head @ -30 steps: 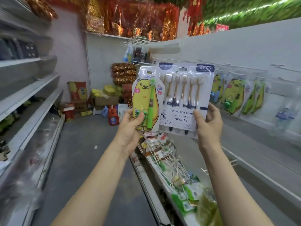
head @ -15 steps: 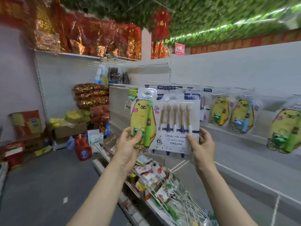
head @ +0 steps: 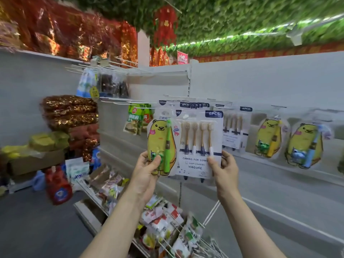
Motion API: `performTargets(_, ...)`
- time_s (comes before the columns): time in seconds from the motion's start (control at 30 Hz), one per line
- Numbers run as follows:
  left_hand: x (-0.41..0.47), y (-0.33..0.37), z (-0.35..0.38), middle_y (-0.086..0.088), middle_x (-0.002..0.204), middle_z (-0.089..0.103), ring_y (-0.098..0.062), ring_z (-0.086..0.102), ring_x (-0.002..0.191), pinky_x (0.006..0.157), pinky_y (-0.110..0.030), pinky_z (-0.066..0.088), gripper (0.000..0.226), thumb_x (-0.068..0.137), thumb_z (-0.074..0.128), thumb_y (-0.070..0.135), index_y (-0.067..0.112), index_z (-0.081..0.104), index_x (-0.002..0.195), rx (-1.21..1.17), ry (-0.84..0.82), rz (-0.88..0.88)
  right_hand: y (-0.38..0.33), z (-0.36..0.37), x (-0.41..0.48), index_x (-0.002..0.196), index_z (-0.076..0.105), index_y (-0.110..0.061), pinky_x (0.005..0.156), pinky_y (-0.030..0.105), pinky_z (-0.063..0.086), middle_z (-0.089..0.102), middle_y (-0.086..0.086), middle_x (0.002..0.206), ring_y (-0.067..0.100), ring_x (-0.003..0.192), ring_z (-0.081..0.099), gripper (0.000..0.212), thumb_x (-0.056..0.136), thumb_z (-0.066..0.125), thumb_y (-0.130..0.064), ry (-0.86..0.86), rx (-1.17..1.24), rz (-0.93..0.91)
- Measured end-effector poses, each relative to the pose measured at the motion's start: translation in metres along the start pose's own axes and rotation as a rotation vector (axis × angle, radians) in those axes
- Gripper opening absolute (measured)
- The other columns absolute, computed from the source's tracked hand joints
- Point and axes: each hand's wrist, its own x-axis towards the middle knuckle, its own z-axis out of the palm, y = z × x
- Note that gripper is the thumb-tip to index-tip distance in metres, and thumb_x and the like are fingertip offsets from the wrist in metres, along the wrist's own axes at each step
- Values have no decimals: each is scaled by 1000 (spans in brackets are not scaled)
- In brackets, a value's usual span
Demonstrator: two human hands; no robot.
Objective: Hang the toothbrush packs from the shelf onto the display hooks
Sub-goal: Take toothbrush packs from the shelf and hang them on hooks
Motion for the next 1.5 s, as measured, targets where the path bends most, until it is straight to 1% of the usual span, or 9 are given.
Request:
performTargets(0.23, 61, -10, 11, -13, 105, 72, -28, 68, 95, 86, -43, 53, 39, 74, 66, 7, 11, 52, 110, -22, -156, -68, 8, -5, 37, 128, 54, -10, 90, 37, 57, 69, 10, 117, 24, 106, 68, 43, 89, 72, -10, 181, -53, -35)
performTargets(0.47, 86, -13, 23, -16, 113, 71, -28, 69, 99, 87, -41, 53, 51, 75, 68, 7, 9, 51, 122, -21, -311, -215, -3, 7, 44, 104, 56, -26, 79, 31, 59, 72, 6, 104, 17, 90, 70, 29, 90, 69, -4, 309, -79, -67)
performTargets(0.6, 95, -12, 18, -17, 114, 69, -25, 70, 95, 82, -38, 53, 47, 75, 68, 7, 10, 53, 120, -36, -347, -247, 2, 11, 41, 112, 57, -19, 80, 33, 60, 72, 11, 108, 20, 93, 71, 31, 90, 69, -4, 388, -57, -66)
performTargets(0.73, 99, -16, 15, -15, 111, 70, -27, 69, 95, 85, -40, 53, 50, 74, 67, 6, 10, 51, 121, -67, -351, -265, 1, 14, 44, 106, 56, -24, 70, 25, 59, 71, 9, 104, 17, 87, 70, 30, 90, 69, -2, 387, -84, -84)
performTargets(0.83, 102, -21, 16, -15, 111, 71, -28, 68, 99, 89, -42, 52, 42, 77, 67, 5, 12, 53, 116, -65, -360, -277, 1, 15, 52, 113, 55, -18, 67, 22, 57, 71, 7, 103, 15, 85, 70, 31, 90, 69, -3, 385, -65, -87)
performTargets(0.97, 109, -30, 21, -13, 108, 72, -25, 69, 93, 81, -38, 53, 31, 88, 61, -1, 11, 53, 116, -69, -348, -284, 10, 8, 62, 118, 54, -15, 67, 22, 57, 72, 7, 104, 15, 87, 71, 34, 90, 68, -4, 382, -63, -83)
performTargets(1.1, 118, -38, 31, -13, 109, 72, -21, 71, 89, 74, -33, 55, 36, 90, 60, -2, 9, 50, 123, -44, -351, -266, 19, -3, 79, 121, 53, -12, 65, 21, 57, 71, 6, 104, 12, 85, 71, 36, 90, 69, -4, 367, -65, -74)
performTargets(1.27, 131, -51, 43, -19, 122, 67, -24, 70, 95, 86, -39, 54, 42, 90, 61, -4, 6, 50, 129, -58, -335, -260, 38, -17, 108, 123, 53, -13, 75, 29, 59, 71, 11, 111, 19, 93, 71, 39, 89, 71, -6, 360, -52, -60)
performTargets(1.5, 146, -70, 56, -13, 110, 71, -22, 70, 92, 87, -40, 53, 33, 91, 57, -7, 11, 55, 118, -87, -344, -218, 61, -36, 148, 122, 54, -15, 79, 32, 58, 72, 11, 112, 20, 96, 71, 39, 88, 72, -7, 332, -59, -75)
